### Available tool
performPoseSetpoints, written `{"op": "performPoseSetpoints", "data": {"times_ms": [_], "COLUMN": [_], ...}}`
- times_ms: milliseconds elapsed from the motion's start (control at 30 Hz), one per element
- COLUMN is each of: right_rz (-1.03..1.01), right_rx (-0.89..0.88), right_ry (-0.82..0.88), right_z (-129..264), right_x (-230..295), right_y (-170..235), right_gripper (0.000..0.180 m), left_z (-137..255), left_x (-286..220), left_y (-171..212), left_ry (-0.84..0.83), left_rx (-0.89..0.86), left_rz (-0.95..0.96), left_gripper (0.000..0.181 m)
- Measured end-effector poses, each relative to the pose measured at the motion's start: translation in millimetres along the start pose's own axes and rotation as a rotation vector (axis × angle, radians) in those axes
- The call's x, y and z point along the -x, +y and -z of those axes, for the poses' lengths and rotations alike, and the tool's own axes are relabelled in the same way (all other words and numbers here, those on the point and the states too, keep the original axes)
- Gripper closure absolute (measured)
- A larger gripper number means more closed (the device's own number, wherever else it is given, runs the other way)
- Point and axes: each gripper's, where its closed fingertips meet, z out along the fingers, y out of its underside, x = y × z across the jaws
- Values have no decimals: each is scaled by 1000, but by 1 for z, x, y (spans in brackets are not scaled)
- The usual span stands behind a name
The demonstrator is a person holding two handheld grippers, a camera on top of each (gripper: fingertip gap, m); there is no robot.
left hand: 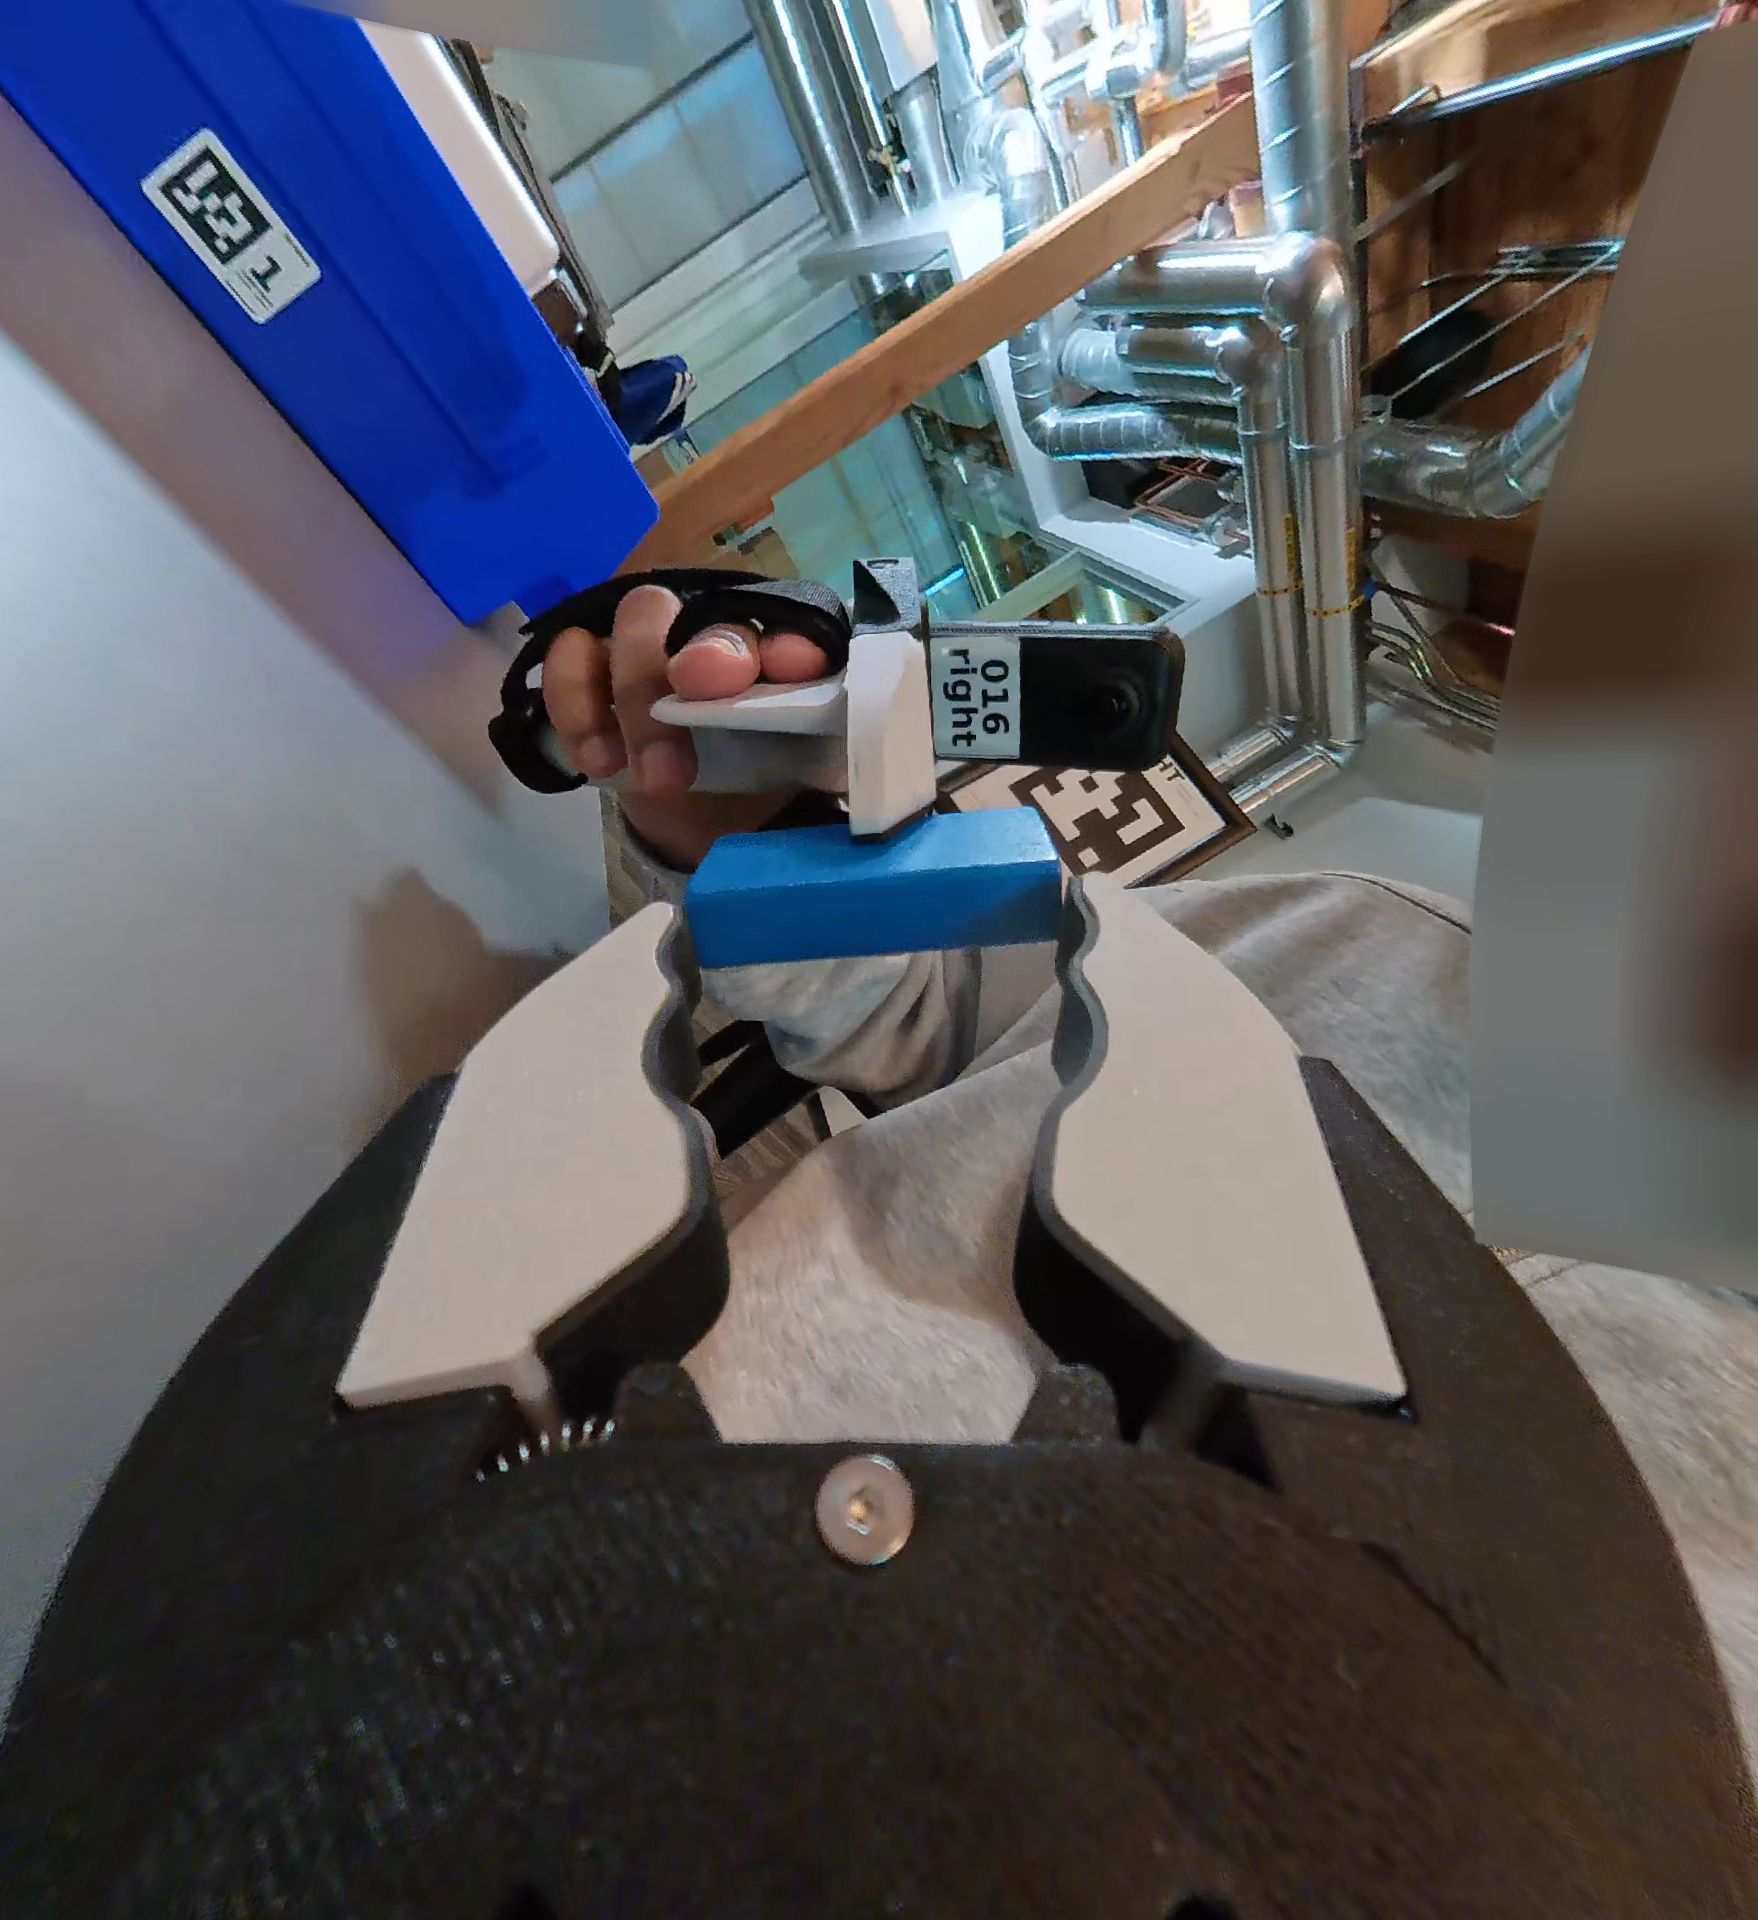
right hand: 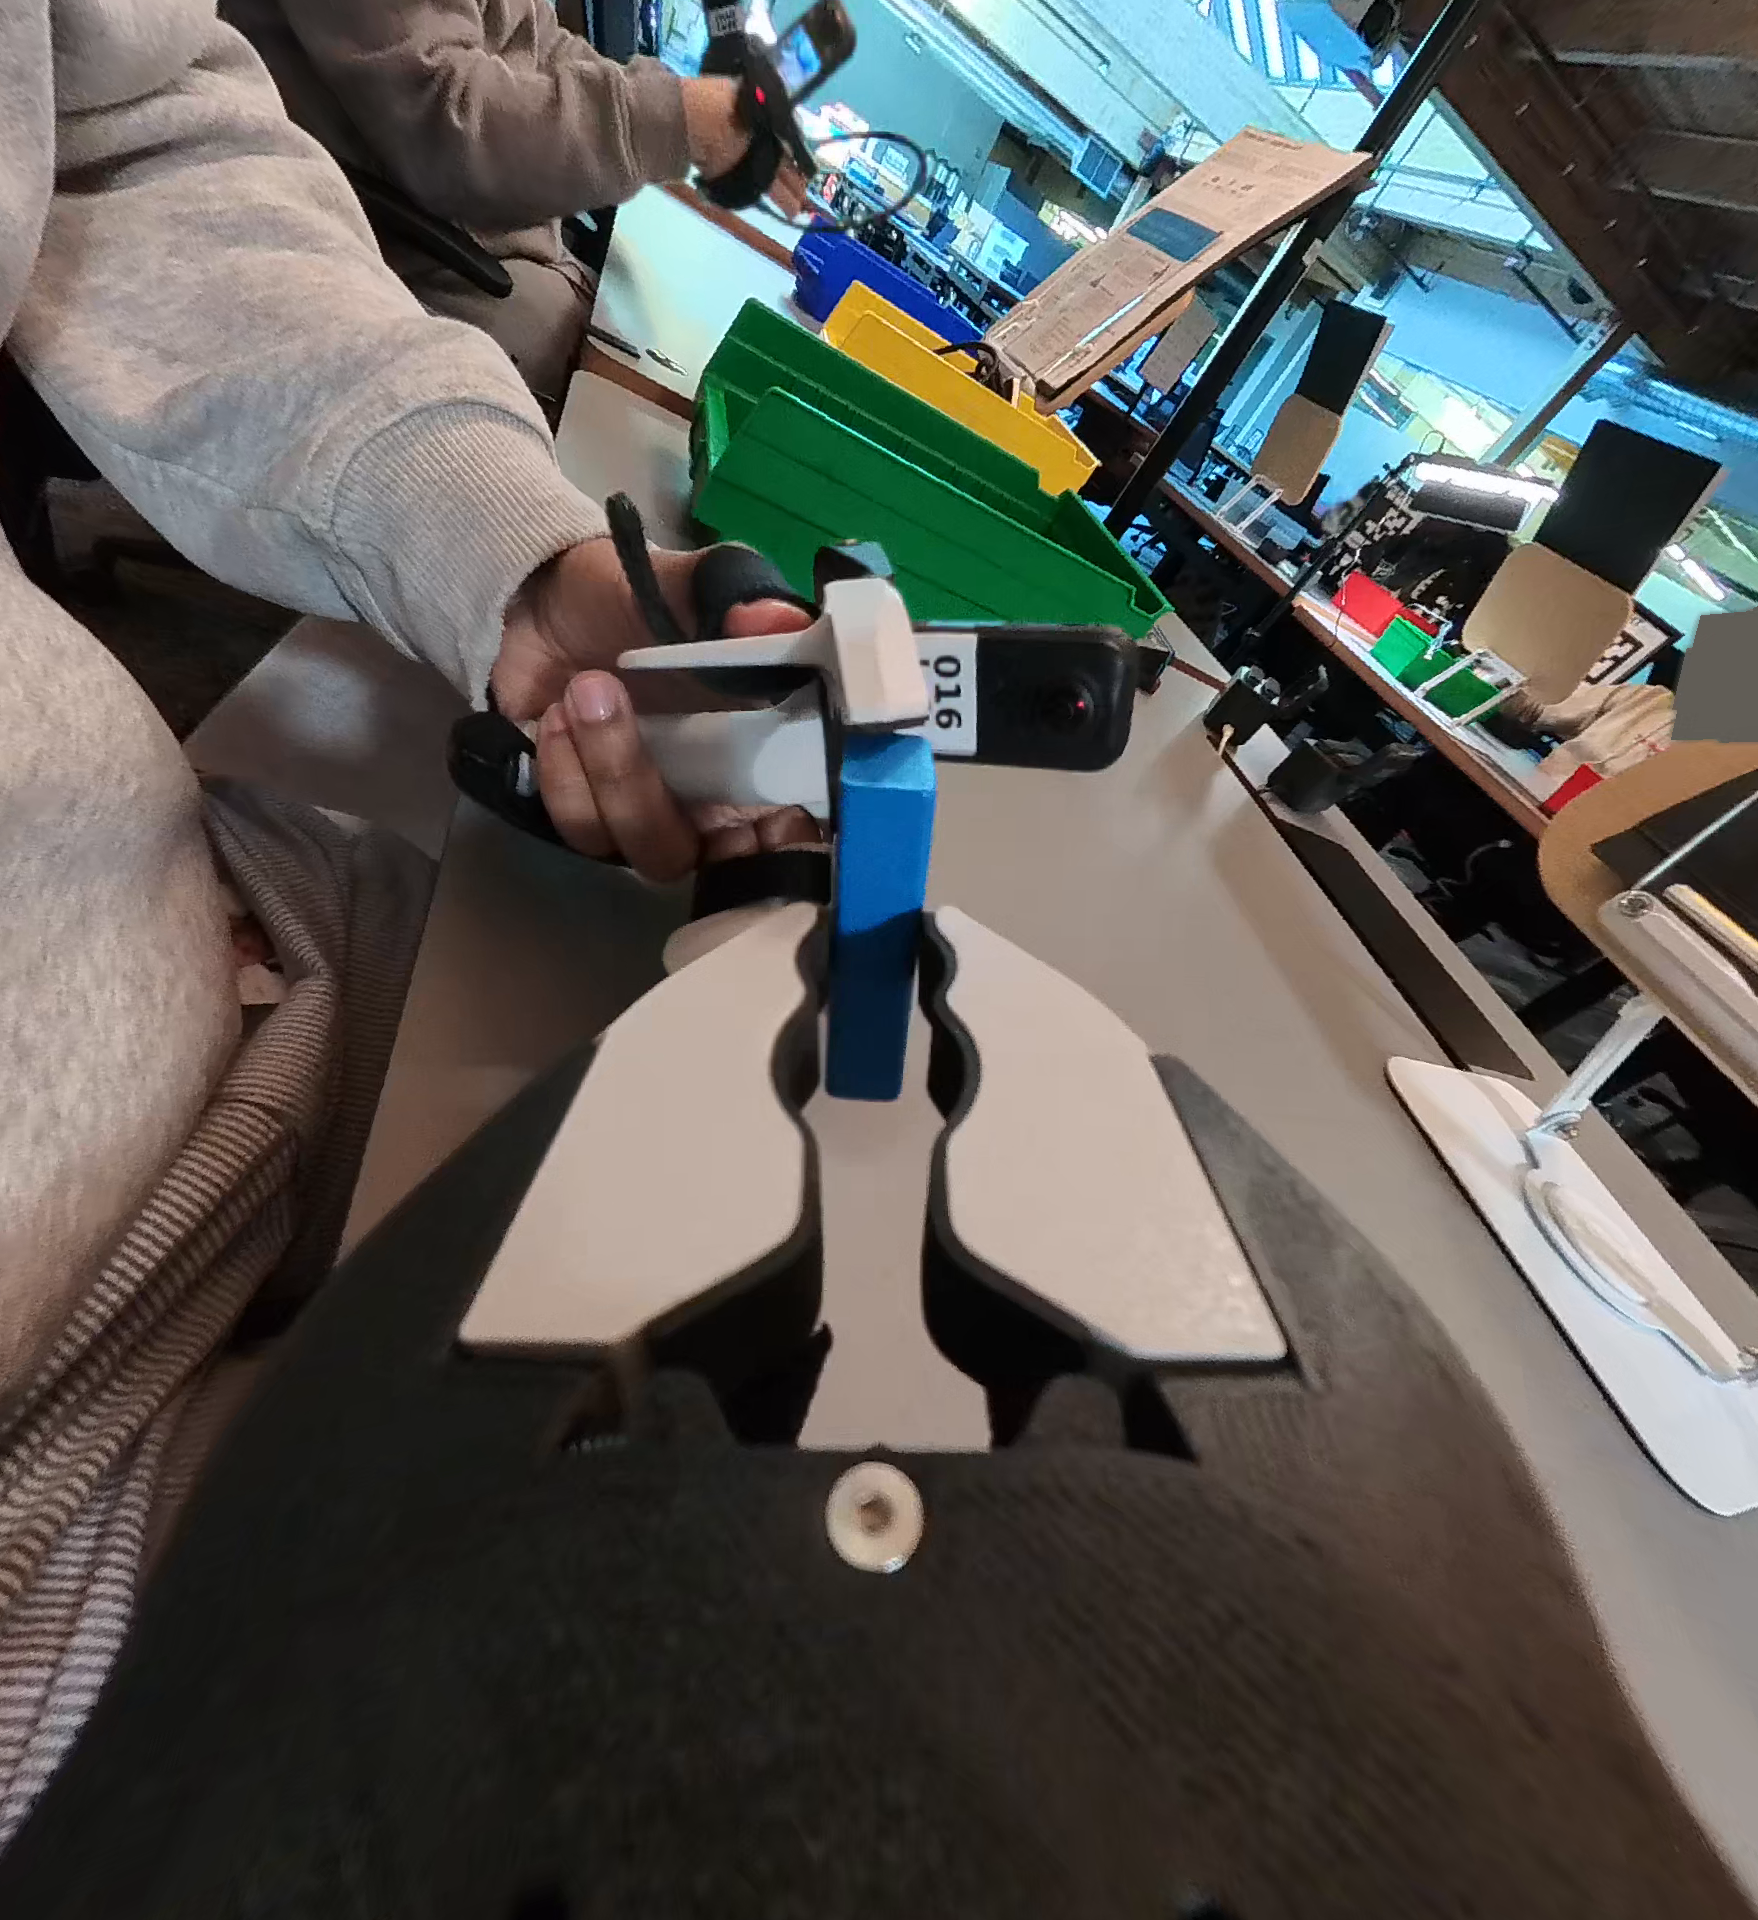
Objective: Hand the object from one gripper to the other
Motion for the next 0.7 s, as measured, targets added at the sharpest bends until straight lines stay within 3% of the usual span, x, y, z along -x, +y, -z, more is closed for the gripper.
{"op": "performPoseSetpoints", "data": {"times_ms": [33,300,467,600,700], "right_rz": [-6,-99,-314,-556,-527], "right_rx": [-3,15,-54,-146,-107], "right_ry": [-4,-11,49,140,344], "right_z": [0,0,12,42,98], "right_x": [0,-2,-25,-65,-116], "right_y": [0,-2,-11,-26,-30], "right_gripper": [163,164,164,164,164], "left_z": [0,0,8,9,7], "left_x": [0,-1,6,6,5], "left_y": [0,-5,-17,-19,-16], "left_ry": [5,26,-29,-29,-21], "left_rx": [0,-52,-129,-148,-135], "left_rz": [3,-9,-54,-54,-50], "left_gripper": [111,110,99,96,99]}}
